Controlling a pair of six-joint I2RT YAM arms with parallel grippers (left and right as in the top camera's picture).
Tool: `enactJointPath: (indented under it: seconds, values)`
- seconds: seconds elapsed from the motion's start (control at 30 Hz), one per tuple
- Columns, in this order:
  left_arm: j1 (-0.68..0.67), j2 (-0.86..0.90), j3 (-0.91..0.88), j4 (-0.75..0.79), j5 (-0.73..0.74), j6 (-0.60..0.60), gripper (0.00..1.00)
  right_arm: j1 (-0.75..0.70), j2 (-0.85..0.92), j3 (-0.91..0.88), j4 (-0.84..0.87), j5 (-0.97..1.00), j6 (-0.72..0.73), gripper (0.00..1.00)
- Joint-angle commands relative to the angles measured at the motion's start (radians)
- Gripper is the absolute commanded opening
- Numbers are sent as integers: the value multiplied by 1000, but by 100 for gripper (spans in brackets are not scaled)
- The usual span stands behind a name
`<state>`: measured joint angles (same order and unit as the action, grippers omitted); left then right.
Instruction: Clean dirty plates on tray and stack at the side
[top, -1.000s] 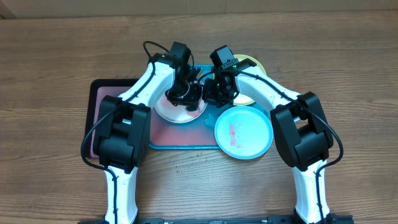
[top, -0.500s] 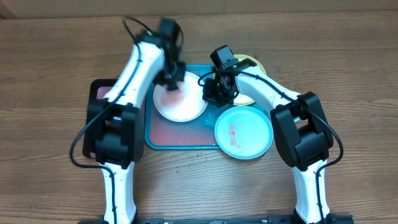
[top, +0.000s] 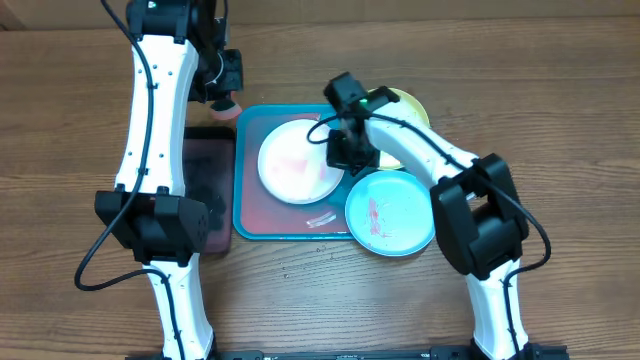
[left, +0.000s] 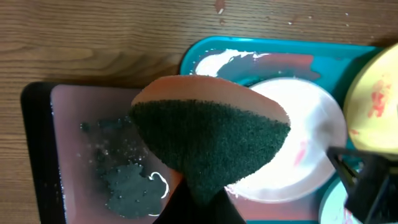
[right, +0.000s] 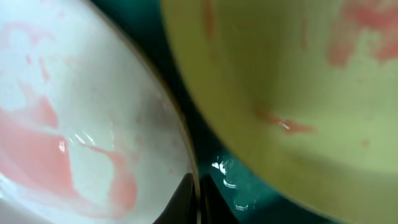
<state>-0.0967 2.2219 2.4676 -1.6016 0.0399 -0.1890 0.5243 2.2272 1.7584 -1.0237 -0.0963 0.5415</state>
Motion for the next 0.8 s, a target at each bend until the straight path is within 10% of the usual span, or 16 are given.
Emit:
enactJointPath:
  seconds: [0.0, 0.77]
  values:
    - [26, -6, 22, -2, -7, -17, 4, 85, -94, 101, -78, 304, -18, 4]
    - [31, -6, 22, -32, -40, -13, 4, 502, -257, 180, -405, 1292, 274, 4]
